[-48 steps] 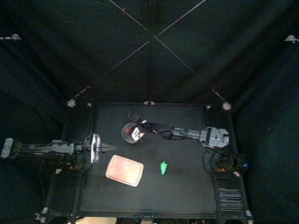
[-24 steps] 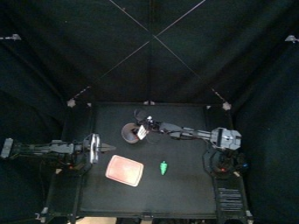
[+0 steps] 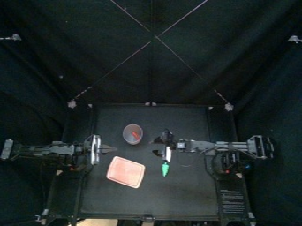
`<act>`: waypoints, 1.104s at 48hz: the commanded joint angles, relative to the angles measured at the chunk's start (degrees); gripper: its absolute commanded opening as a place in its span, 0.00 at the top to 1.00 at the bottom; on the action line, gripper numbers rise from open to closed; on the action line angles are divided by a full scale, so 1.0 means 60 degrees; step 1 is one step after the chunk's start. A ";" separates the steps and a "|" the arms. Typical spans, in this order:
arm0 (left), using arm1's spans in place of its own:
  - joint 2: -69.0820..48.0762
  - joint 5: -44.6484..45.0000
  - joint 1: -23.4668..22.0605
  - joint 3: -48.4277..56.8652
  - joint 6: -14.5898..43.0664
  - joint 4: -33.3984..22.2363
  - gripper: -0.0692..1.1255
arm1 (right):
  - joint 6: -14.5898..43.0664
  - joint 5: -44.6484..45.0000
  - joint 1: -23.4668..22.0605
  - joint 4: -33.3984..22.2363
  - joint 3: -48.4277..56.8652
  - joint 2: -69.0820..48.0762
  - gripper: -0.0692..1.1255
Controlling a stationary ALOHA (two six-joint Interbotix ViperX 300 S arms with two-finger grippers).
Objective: Pick the red chile then place it in the grey bowl
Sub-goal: Drop red chile in the grey bowl and return to neutral
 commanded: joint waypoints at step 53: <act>-0.0015 -0.0044 0.0103 -0.0073 0.0015 0.0015 0.97 | -0.0044 -0.1436 0.0396 -0.1523 0.5332 -0.6489 0.22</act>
